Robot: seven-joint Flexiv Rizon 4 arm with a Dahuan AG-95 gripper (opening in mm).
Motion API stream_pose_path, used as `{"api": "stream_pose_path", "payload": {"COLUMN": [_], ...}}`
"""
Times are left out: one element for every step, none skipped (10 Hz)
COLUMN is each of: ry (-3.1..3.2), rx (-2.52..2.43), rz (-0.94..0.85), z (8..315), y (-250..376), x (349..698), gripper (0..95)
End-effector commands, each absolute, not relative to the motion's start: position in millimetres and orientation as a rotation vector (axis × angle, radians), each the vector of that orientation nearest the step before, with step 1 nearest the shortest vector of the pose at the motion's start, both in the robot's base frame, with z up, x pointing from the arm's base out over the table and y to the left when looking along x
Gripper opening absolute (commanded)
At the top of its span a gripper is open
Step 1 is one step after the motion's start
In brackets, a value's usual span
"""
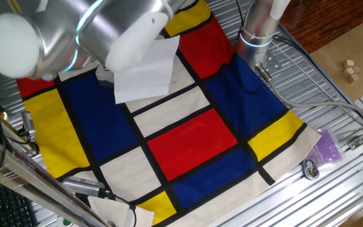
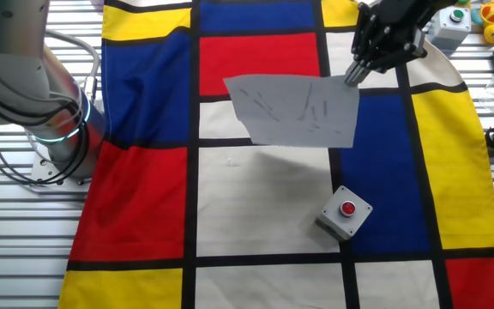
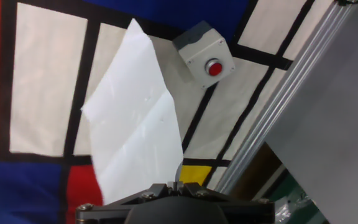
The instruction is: Flip over and spread out the paper that is laid flat on the table
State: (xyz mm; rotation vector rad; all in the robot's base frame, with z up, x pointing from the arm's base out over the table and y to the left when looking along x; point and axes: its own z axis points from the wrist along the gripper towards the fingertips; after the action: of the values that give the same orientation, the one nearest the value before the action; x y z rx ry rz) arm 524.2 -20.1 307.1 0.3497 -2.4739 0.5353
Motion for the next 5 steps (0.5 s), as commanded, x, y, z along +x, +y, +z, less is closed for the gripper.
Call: {"api": "stream_pose_path", "payload": {"ry": [-2.525,-2.533,-2.537,-2.538,-2.535], "rx": [0.206,0.158,0.128,0.101,0.078], "rz": [0.497,0.442,0.411,0.382,0.357], "z": [298.2,297.1,297.7,299.0,300.1], "y": [-5.8,-3.6,-2.0,-0.1,1.4], "x": [527.9,534.0,537.0,541.5,545.5], "gripper": [0.0,0.0,0.0,0.0,0.0]}}
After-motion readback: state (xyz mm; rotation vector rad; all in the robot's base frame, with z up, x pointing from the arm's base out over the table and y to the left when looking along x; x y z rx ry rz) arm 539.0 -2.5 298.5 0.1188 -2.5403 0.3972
